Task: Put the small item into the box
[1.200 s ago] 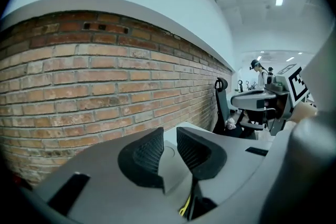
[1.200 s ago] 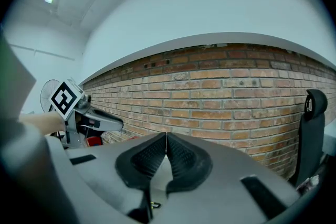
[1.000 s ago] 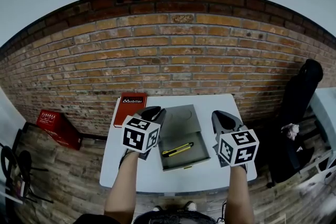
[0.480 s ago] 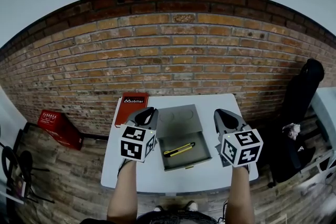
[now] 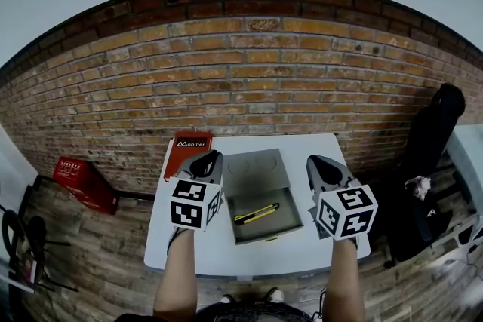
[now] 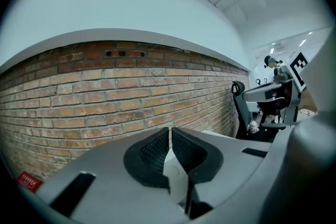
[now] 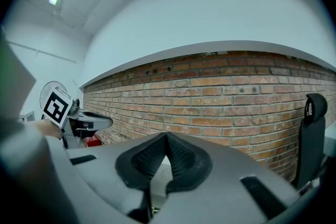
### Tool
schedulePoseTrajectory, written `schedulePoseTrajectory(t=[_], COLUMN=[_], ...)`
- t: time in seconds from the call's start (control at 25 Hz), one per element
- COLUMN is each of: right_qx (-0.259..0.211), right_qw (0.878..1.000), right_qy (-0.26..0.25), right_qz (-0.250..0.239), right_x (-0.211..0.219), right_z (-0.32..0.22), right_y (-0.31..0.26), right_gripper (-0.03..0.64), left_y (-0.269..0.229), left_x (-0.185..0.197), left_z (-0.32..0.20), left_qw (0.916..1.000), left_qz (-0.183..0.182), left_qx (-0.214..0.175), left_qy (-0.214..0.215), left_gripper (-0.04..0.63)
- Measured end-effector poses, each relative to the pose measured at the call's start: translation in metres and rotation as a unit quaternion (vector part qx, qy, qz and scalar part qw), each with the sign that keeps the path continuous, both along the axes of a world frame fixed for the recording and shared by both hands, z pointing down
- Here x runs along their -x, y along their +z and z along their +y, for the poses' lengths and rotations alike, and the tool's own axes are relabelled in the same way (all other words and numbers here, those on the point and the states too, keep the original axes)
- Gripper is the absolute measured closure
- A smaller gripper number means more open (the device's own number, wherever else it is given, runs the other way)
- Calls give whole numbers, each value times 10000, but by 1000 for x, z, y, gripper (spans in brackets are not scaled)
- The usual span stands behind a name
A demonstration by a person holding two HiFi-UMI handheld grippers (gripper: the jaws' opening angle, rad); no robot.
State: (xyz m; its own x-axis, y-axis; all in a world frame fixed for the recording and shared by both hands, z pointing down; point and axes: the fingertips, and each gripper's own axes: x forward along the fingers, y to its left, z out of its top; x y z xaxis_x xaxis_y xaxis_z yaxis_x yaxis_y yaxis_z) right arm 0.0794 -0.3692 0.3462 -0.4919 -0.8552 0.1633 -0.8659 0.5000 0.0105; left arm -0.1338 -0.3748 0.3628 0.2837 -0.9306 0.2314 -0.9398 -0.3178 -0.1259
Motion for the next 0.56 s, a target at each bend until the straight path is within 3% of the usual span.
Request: schedulePoseTrajectory(t=[0.56], right_qx=[-11], right_qw=[10000], right_qy=[-5], right_qz=[-14], right_x=[-1], right_z=[1], right_y=[-2], right_gripper=[597], left_y=[3], left_x=[-4], left_z=[0], left_qw=[10000], left_qz=[36], left_qx=[76], left_qy=[36], left_gripper=[557])
